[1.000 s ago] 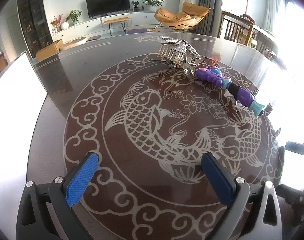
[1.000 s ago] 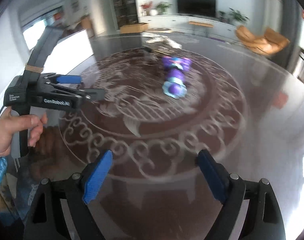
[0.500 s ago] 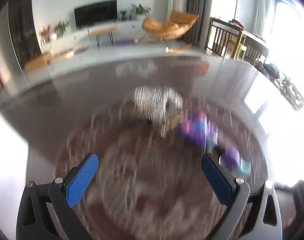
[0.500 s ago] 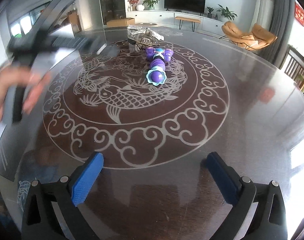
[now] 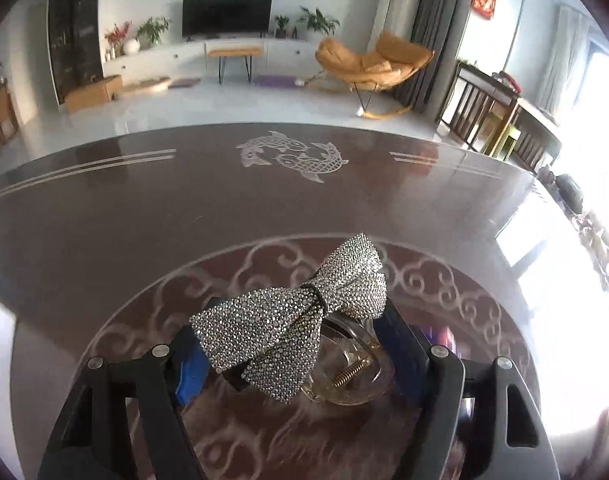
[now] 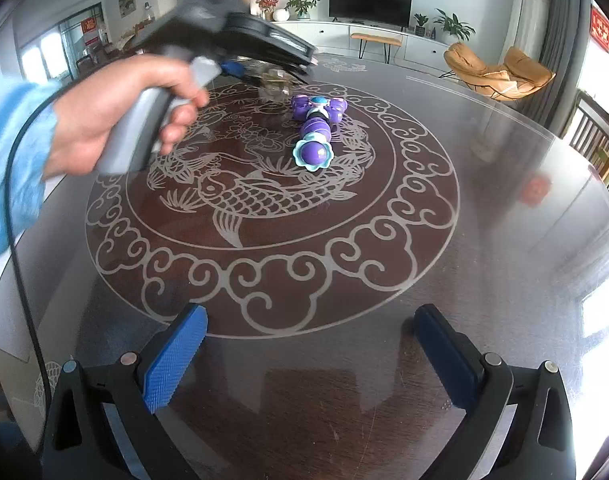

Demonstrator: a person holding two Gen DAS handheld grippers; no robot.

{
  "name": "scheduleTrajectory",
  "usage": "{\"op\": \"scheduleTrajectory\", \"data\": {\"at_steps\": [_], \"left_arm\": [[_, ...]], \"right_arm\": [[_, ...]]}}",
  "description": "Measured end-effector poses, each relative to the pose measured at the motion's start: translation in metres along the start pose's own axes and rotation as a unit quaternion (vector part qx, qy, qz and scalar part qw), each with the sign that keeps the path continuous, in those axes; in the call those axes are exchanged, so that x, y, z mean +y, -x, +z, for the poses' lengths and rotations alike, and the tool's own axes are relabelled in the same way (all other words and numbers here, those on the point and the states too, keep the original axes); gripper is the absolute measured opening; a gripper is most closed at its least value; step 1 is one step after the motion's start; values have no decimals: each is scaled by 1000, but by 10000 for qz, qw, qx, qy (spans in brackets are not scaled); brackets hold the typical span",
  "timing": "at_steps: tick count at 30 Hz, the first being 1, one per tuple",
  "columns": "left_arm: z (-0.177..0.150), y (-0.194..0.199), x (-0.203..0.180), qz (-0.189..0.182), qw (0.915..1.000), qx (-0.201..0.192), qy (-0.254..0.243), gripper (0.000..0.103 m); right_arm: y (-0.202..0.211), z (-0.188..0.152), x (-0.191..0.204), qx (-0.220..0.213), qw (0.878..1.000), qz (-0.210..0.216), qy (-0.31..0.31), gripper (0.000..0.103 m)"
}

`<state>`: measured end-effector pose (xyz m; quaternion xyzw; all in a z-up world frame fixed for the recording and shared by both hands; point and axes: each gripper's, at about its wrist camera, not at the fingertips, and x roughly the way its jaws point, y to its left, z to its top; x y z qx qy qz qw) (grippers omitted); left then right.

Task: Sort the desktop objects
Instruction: 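Grasp the silver rhinestone bow hair clip with the left gripper and lift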

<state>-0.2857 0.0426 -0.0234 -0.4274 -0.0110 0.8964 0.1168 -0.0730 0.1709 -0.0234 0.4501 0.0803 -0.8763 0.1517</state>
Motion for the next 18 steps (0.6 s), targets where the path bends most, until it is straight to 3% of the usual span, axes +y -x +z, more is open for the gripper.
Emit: {"op": "scheduleTrajectory", "data": {"at_steps": [7,11,16,18], "left_arm": [[-96,71,24,277,9991,139,-279,74],[-147,118,47,467,9988,65,-129,74],[-176,132,65,440,9985,104,319,75],[-176,132,61,473,9986,65,213,82]], "right_arm": [[0,0,0,0,10000,1,1,103],[0,0,0,0,10000,1,2,103],[0,0,0,0,10000,1,3,103],[0,0,0,1,10000,2,3,103]]}}
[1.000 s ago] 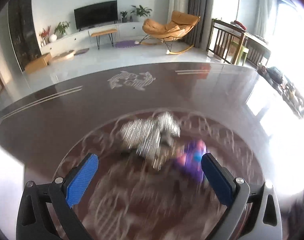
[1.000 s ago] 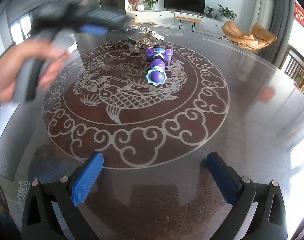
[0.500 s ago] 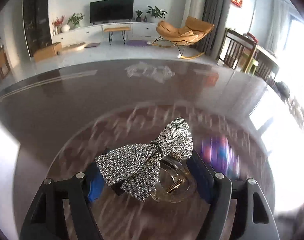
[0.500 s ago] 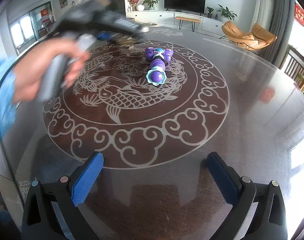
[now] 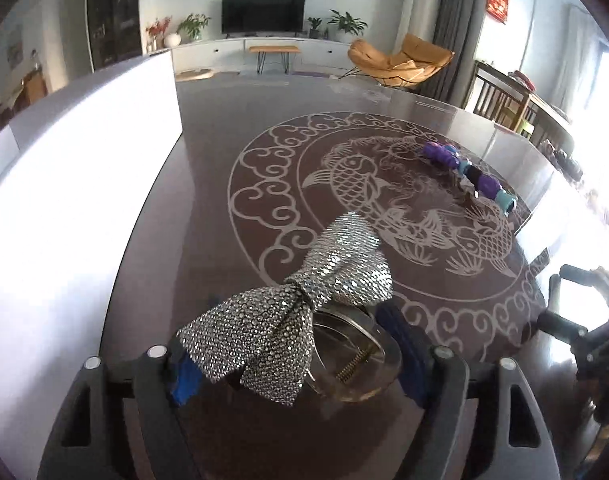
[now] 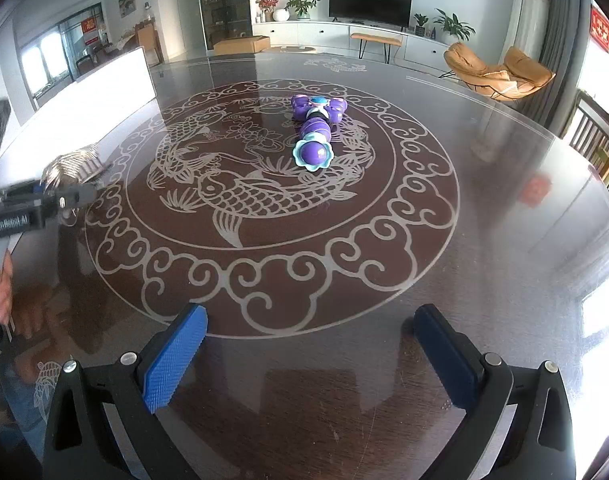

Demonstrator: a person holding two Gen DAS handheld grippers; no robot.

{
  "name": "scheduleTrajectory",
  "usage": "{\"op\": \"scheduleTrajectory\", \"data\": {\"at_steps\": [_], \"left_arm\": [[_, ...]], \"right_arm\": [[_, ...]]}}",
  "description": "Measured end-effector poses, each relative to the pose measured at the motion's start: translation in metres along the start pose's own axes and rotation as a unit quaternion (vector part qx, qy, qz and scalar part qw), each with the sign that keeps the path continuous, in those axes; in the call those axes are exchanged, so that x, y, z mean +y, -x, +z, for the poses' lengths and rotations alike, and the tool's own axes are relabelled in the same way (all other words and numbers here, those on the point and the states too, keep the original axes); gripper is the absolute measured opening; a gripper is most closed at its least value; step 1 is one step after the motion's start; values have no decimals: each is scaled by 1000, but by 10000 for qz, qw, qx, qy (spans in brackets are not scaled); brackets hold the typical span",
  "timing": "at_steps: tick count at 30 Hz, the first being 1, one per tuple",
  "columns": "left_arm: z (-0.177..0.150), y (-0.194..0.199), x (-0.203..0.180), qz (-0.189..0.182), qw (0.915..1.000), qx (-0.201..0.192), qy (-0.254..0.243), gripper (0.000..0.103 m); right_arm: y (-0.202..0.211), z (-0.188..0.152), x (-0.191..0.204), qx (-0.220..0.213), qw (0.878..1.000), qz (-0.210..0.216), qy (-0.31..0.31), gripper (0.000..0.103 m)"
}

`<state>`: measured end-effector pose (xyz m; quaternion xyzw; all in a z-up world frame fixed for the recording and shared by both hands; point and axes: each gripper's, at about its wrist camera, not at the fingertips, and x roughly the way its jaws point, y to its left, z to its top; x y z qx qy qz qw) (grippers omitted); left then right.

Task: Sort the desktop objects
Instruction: 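Hold the bow hair clip above the table with the left gripper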

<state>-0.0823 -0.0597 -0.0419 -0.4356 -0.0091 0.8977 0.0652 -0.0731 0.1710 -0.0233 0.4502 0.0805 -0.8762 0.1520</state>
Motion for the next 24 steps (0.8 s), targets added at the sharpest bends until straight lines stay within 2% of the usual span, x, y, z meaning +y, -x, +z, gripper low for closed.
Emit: {"op": "scheduleTrajectory", "data": {"at_steps": [2,3,4,24], "left_arm": [[0,-5,-5,130,9997,105,-177,89],[0,-8,-10,194,9992,178,-292,99],[2,-12,-14,279,9984,263,-403,103],[-2,-13,-9,243,9988,284,-309,103]], "right_arm": [[-1,1,0,-1,10000,-1,1,103],[0,1,0,-1,10000,-1,1,103],[-1,1,0,-2,10000,0,1,103],[-3,2,-2,0,10000,-5,3,103]]}}
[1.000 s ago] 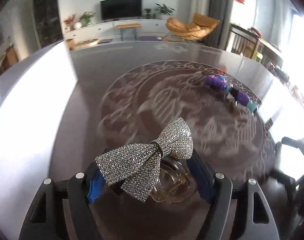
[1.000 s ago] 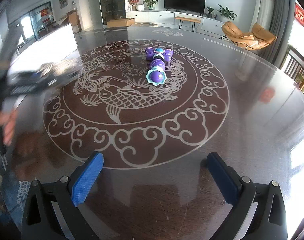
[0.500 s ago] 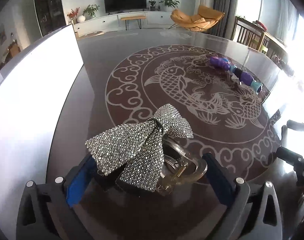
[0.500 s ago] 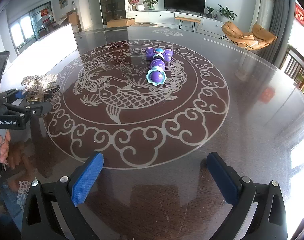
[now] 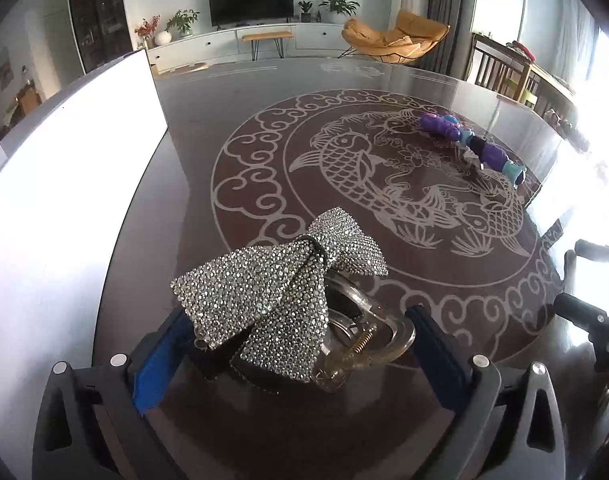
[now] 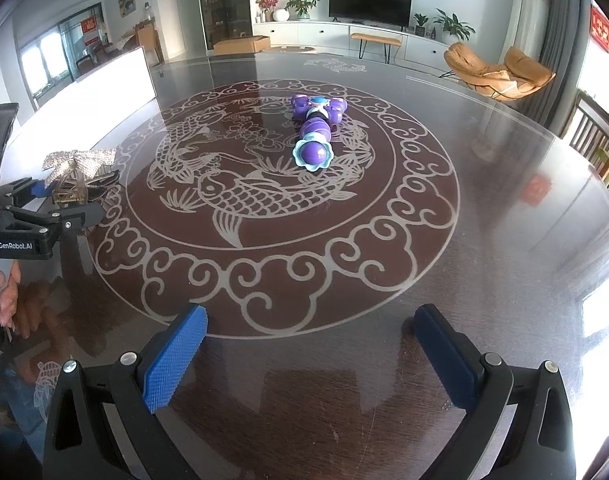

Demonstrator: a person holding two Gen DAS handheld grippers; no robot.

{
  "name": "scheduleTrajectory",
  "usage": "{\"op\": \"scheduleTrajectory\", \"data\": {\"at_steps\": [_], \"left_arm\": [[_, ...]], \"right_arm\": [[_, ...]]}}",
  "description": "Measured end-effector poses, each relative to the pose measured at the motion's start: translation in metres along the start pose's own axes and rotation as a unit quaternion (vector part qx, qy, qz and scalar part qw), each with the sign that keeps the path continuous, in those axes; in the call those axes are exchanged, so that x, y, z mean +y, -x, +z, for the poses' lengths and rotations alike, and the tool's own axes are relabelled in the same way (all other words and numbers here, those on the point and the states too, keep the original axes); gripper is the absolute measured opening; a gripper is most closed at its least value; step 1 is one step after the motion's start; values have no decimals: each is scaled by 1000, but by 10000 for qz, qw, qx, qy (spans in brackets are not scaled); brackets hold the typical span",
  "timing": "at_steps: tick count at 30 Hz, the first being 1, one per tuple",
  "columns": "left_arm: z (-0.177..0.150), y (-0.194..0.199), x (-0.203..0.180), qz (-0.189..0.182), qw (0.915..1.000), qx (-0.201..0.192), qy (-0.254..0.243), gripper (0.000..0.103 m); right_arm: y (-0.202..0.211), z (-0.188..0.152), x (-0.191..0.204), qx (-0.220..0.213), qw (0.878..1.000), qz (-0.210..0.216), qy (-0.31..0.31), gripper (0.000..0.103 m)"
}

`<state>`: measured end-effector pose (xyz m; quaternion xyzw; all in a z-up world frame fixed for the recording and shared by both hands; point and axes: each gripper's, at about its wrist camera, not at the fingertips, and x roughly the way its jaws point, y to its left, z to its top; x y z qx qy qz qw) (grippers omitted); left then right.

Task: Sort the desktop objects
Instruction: 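Hold the bow hair clip above the table with the left gripper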

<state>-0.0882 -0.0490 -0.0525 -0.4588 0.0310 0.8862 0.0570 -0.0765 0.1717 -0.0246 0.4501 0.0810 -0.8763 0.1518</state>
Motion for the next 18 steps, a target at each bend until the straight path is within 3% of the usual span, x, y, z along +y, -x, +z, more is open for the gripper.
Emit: {"op": "scheduleTrajectory", "data": {"at_steps": [18], "left_arm": [[4,-4,0,-58,9999,114,-68,103]], "right_arm": [[0,1,1,13,10000,18,36,103]]}}
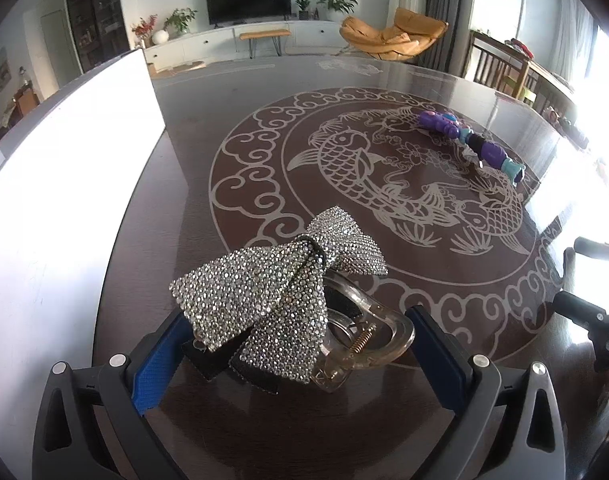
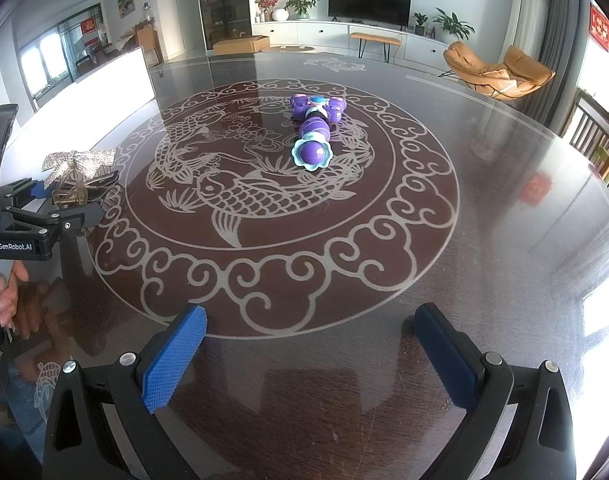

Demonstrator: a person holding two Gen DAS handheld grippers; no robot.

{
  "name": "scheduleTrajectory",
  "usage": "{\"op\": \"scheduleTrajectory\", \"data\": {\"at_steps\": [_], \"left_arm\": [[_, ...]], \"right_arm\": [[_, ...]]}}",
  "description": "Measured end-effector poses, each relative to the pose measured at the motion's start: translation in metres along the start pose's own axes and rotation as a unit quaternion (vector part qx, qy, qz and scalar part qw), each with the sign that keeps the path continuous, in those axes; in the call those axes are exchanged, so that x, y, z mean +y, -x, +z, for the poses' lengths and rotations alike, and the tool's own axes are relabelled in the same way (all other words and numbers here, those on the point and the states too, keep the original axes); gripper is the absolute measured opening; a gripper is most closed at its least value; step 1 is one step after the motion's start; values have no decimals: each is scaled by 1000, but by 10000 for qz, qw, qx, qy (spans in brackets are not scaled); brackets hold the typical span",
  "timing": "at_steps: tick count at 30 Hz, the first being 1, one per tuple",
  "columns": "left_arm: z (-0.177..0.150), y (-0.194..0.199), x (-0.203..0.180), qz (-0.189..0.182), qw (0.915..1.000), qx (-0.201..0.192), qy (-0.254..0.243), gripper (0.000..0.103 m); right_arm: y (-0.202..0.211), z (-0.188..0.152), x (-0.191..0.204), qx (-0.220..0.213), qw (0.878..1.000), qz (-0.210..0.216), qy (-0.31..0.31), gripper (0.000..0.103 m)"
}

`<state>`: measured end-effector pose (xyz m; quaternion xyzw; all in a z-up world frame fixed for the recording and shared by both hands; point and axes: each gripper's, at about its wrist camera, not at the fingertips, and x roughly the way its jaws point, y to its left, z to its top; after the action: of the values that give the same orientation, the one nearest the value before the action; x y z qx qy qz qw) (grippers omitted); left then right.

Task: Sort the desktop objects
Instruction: 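Hold the bow hair clip above the table with the left gripper, then grasp the purple toy with the right gripper while the left gripper holds the bow clip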

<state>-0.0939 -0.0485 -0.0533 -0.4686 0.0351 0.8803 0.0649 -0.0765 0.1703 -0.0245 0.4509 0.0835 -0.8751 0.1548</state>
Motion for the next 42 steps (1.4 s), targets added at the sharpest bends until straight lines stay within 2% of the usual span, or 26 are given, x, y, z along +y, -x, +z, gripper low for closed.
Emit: {"op": "scheduleTrajectory", "data": {"at_steps": [1,2,4,7,9,11,12,13,14,15,16,18,20,23,24,25,26,30,35,36,38,40,42], "left_arm": [[4,-1,1,-44,9999,153,-57,103],[6,-2,-1,-61,9996,249,-84,103],[10,-4,-1,-76,9992,386,-116,103],[16,-6,-5,-183,9989,385,-177,103],[20,-5,-6,-302,9988,329,-209,103],[24,-2,-7,-273,9990,206,-274,100],[27,-1,-7,-244,9991,151,-307,88],[29,0,-7,-209,9992,107,-339,75],[31,1,-6,-227,9991,73,-359,69],[32,2,-5,-245,9990,14,-364,69],[32,2,-5,-248,9990,-19,-373,69],[28,4,-7,-234,9987,-128,-445,69],[22,14,-7,-260,9981,-310,-457,69],[16,41,-6,-433,9968,-601,-288,68],[17,50,-8,-499,9960,-701,-224,61],[17,59,-7,-569,9951,-789,-169,33],[17,69,-5,-686,9945,-790,-87,22],[9,86,2,-832,9933,-785,183,22],[-17,94,9,-820,9940,-702,196,22],[-22,98,10,-838,9935,-728,239,25],[-29,109,15,-1096,9897,-852,347,40],[-33,115,15,-1125,9885,-986,215,96],[-39,125,11,-859,9886,-1238,-34,100]], "right_arm": [[-2,4,0,105,9999,67,108,103],[-8,14,-1,385,9989,158,223,103],[-15,39,-7,652,9975,249,132,103],[-17,92,-15,426,9980,425,-175,102],[-34,123,-17,625,9963,448,-374,101],[-59,142,-17,1004,9928,448,-469,88],[-71,148,-16,1167,9912,425,-462,83],[-81,151,-15,1318,9896,370,-450,68],[-90,153,-16,1473,9877,273,-455,51],[-91,157,-15,1405,9891,130,-420,43],[-94,158,-16,1501,9875,85,-473,25],[-93,156,-21,1560,9856,133,-643,23],[-82,150,-25,1416,9874,204,-676,23],[-57,135,-32,1211,9873,552,-868,23],[-50,131,-34,1152,9868,658,-925,23],[-41,127,-34,1096,9863,764,-969,23],[-31,121,-32,1047,9856,866,-1008,23],[0,112,-24,907,9855,1047,-977,23],[19,89,-9,964,9852,1170,-806,23],[24,81,-8,951,9855,1162,-789,23],[27,70,-8,934,9855,1165,-811,23],[29,61,-8,899,9853,1179,-851,23],[29,54,-8,870,9841,1255,-904,23]]}}
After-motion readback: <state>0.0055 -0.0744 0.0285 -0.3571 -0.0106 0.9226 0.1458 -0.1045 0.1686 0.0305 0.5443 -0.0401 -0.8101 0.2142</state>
